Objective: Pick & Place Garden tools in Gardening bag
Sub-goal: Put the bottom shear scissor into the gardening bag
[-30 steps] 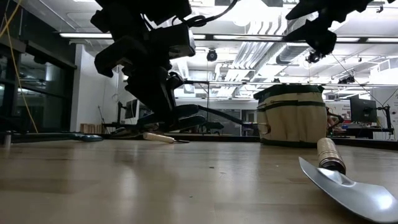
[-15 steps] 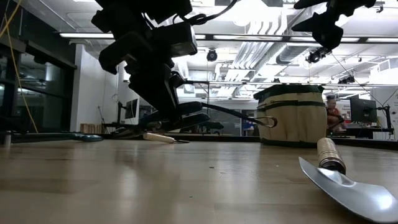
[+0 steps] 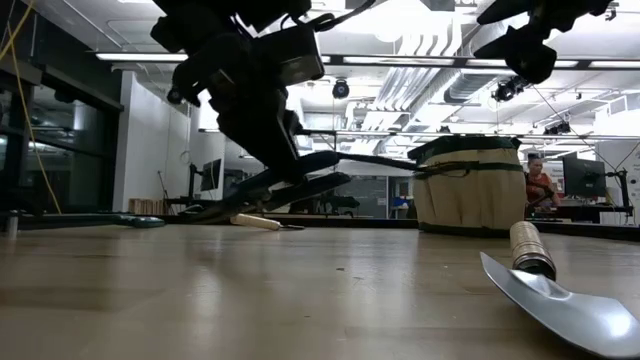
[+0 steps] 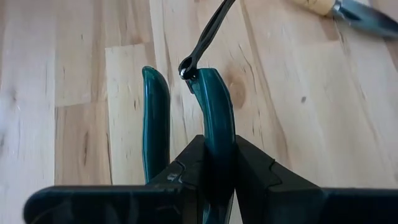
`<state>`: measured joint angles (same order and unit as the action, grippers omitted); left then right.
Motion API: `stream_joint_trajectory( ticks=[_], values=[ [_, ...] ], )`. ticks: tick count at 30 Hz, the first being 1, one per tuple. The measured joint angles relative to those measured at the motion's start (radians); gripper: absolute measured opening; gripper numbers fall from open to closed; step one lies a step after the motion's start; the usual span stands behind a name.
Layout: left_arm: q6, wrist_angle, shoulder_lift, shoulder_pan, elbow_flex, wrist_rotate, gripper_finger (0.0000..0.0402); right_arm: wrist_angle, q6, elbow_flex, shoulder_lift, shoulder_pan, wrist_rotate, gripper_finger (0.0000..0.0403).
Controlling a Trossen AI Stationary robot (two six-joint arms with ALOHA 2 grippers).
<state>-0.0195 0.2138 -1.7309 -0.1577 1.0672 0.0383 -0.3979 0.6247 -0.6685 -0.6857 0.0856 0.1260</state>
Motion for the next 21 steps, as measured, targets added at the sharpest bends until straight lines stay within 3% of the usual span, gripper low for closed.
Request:
stream_joint_trajectory(
  ticks=[21],
  values=[
    [-0.091, -0.114, 0.000, 0.000, 0.000, 0.023, 0.0049, -0.011, -0.016, 0.000, 0.000, 0.000, -0.029, 0.0201]
  ],
)
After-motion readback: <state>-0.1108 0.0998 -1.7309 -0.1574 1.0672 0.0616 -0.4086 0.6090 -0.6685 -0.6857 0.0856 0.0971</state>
